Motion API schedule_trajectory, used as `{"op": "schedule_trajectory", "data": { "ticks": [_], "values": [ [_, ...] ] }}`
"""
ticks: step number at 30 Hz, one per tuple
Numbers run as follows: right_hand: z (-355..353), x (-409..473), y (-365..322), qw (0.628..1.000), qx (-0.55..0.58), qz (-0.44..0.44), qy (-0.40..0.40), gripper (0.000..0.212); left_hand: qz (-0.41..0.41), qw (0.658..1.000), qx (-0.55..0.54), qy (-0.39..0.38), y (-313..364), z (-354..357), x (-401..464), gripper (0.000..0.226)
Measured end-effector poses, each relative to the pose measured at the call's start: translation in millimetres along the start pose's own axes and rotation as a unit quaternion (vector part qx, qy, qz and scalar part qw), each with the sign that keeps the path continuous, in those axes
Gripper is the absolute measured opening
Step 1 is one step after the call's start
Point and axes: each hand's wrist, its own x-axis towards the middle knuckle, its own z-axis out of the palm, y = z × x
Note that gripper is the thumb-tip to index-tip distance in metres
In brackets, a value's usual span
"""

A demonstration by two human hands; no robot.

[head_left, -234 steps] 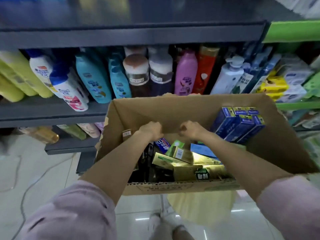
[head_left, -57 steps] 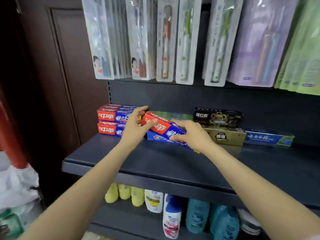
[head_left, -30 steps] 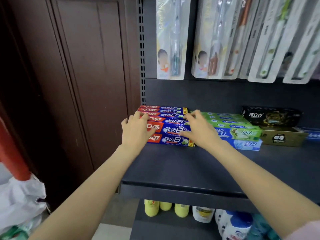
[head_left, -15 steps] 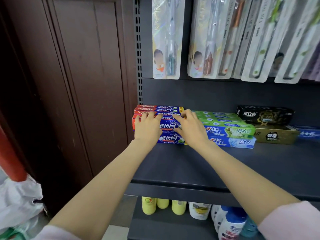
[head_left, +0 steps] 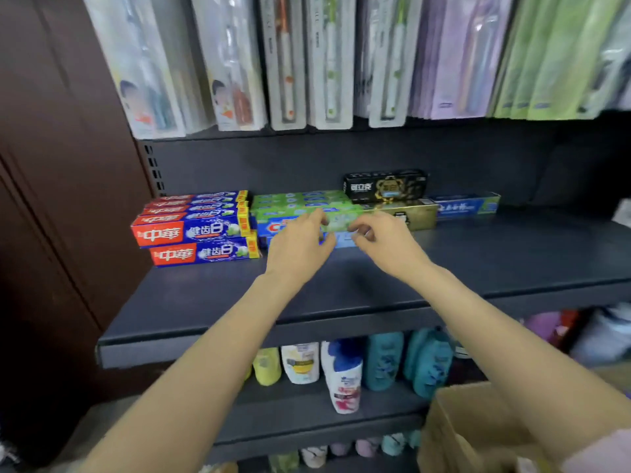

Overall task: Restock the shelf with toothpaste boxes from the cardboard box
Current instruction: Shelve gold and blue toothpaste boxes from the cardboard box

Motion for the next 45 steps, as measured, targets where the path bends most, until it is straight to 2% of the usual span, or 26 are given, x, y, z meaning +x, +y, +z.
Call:
{"op": "schedule_trajectory", "data": {
  "ticks": [4,8,11,13,16,18,22,25,28,31,33,35,38,40,42,45],
  "values": [
    [-63,-72,73,0.999,-0.006,0.049,-0.011,0.017,0.047,0.998,-0.018,-0.027,93,38,-24,0.021],
    [-105,-142,150,0.992,-0.036,0.086,-0.08,0.016,0.111,0.992,-0.01,-0.066,179,87,-60,0.023],
    [-124,-184,204,0.983,-0.05,0.115,-0.132,0.019,0.121,0.985,-0.011,-0.12,233,126,-87,0.024],
    [-128,-208,237,0.973,-0.052,0.138,-0.176,0.02,0.105,0.977,-0.002,-0.184,260,157,-103,0.023],
    [-120,-238,286,0.954,-0.062,0.17,-0.238,0.022,0.053,0.943,-0.003,-0.328,282,208,-120,0.022],
    [-107,-254,320,0.942,-0.059,0.193,-0.267,0.023,0.024,0.917,-0.007,-0.398,288,242,-130,0.023],
    [-76,-281,374,0.905,-0.069,0.224,-0.354,0.025,-0.014,0.899,-0.005,-0.438,288,301,-146,0.019],
    [-54,-297,411,0.869,-0.088,0.244,-0.421,0.035,-0.039,0.878,-0.009,-0.478,288,342,-157,0.026],
    [-32,-312,450,0.835,-0.118,0.244,-0.479,0.045,-0.027,0.844,-0.016,-0.536,291,390,-171,0.044],
    [-15,-325,479,0.816,-0.137,0.224,-0.515,0.055,0.013,0.817,-0.01,-0.577,303,427,-192,0.068],
    [-4,-334,500,0.804,-0.144,0.19,-0.545,0.063,0.006,0.809,-0.012,-0.587,307,444,-206,0.073],
    [2,-338,517,0.797,-0.145,0.155,-0.565,0.063,-0.047,0.816,-0.027,-0.576,302,449,-213,0.061],
    [8,-335,525,0.822,-0.169,0.135,-0.527,0.057,-0.143,0.832,-0.062,-0.532,286,447,-219,0.056],
    [13,-332,515,0.836,-0.178,0.14,-0.5,0.056,-0.203,0.85,-0.105,-0.475,278,440,-223,0.048],
    [20,-335,503,0.833,-0.24,0.119,-0.485,0.051,-0.237,0.857,-0.132,-0.438,276,435,-226,0.038],
    [37,-346,496,0.827,-0.316,0.078,-0.459,0.044,-0.273,0.858,-0.172,-0.401,279,426,-223,0.037]
  ]
}}
